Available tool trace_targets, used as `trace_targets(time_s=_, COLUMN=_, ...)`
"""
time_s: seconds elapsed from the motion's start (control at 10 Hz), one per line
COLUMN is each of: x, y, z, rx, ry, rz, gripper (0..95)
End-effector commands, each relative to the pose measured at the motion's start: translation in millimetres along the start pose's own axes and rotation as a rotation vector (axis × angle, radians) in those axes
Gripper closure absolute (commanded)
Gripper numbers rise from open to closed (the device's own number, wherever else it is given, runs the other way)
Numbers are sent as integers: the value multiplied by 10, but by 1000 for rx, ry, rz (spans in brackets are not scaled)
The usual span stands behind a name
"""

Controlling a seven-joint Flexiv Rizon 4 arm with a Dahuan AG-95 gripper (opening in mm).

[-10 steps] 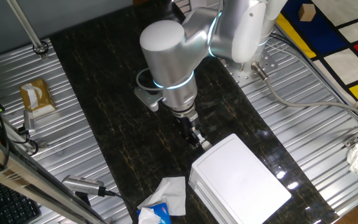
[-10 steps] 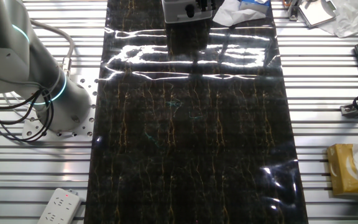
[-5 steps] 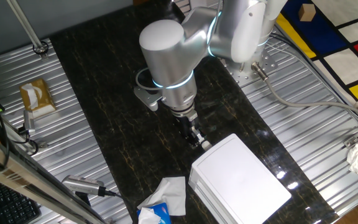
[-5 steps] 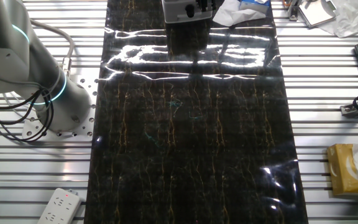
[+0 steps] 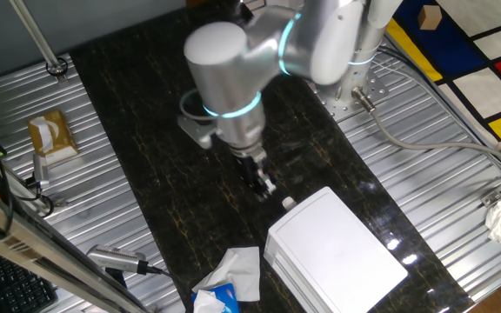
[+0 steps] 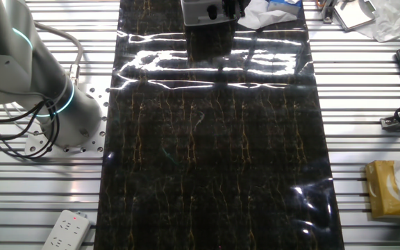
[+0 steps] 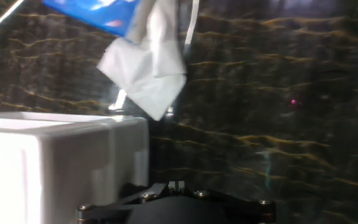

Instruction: Use the gripper to push and close the drawer

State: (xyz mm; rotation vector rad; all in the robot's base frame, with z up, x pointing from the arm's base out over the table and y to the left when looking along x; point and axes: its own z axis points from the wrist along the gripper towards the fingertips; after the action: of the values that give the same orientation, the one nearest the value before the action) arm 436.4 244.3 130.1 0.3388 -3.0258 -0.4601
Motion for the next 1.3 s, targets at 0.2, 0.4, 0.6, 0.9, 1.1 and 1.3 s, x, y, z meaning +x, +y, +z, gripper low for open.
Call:
trace_targets(time_s=0.2, x=-10, y=-284, z=-73, rx=26, ry=-3, rz=-19, gripper=950)
trace_targets(time_s=0.4, x=-37, y=-406, z=-136, rx=42, ry=1, rz=-20, gripper=950)
trace_targets(time_s=0.6, x=-34, y=-437, z=-153, rx=50, ry=-2, rz=-17, gripper=950)
trace_targets(time_s=0.9, x=-28, y=-439, z=-158, rx=47, ry=-4, rz=-28, gripper=950)
trace_targets(time_s=1.1, x=-31, y=-440, z=-162, rx=52, ry=-5, rz=-27, gripper=950)
trace_targets(time_s=1.3, x=-31, y=-440, z=-163, rx=45, ry=-7, rz=-33, gripper=950)
